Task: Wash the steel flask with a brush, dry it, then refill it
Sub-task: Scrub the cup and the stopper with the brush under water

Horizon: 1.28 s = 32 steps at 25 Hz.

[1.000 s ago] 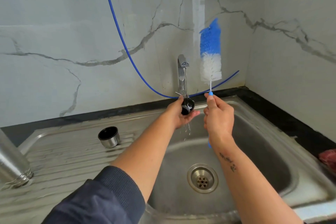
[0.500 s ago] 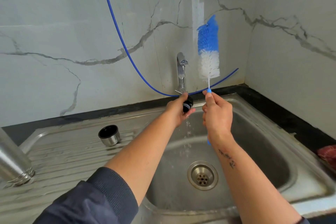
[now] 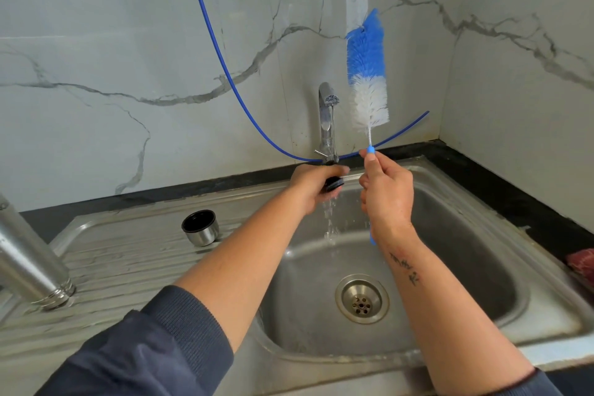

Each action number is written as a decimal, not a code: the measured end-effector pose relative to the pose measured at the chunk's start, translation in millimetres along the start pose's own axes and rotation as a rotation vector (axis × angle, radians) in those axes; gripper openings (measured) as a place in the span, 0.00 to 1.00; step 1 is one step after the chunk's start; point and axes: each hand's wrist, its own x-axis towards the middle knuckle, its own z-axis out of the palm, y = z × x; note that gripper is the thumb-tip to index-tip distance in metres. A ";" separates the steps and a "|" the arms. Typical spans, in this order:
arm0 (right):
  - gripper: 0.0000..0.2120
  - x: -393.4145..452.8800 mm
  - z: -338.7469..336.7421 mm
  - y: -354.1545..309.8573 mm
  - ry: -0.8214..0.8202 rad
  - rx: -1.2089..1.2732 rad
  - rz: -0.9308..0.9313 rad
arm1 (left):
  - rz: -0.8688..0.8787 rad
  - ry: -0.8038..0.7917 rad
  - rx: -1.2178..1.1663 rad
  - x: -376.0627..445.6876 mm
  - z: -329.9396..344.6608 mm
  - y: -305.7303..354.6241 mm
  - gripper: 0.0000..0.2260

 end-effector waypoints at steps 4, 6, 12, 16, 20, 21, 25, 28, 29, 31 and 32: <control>0.12 -5.3 0.8 -7.4 -0.037 0.019 0.007 | 0.140 0.056 0.509 -36.9 -28.1 -17.3 0.24; 0.12 -8.0 2.1 -9.2 -0.051 0.014 0.011 | 0.277 0.090 0.503 -54.0 -47.1 -11.7 0.29; 0.11 -17.9 8.4 -9.1 -0.082 -0.003 -0.024 | 0.292 -0.004 0.859 -81.3 -73.3 -32.2 0.25; 0.13 -17.3 8.8 -6.7 -0.069 0.030 -0.044 | 0.319 0.110 0.841 -81.9 -92.5 -46.5 0.26; 0.13 -21.9 10.2 -10.4 -0.103 0.081 -0.077 | 0.281 0.096 0.934 -86.5 -98.3 -58.3 0.27; 0.13 -22.6 10.1 -11.2 -0.112 0.086 -0.085 | 0.280 0.092 0.932 -87.4 -98.4 -61.0 0.27; 0.13 -27.1 11.1 -13.9 -0.175 0.113 -0.110 | 0.292 0.087 0.870 -89.8 -102.4 -62.1 0.27; 0.12 -31.1 11.9 -14.5 -0.252 0.128 -0.147 | 0.304 0.125 0.807 -100.8 -108.8 -59.7 0.25; 0.12 -32.0 12.7 -13.7 -0.278 0.122 -0.155 | 0.309 0.149 0.770 -105.0 -113.9 -58.5 0.24; 0.12 -34.8 15.4 -11.2 -0.325 0.087 -0.161 | 0.335 0.220 0.716 -114.1 -133.1 -56.6 0.24; 0.12 -36.8 17.2 -10.2 -0.346 0.067 -0.163 | 0.344 0.261 0.706 -120.4 -146.6 -54.8 0.25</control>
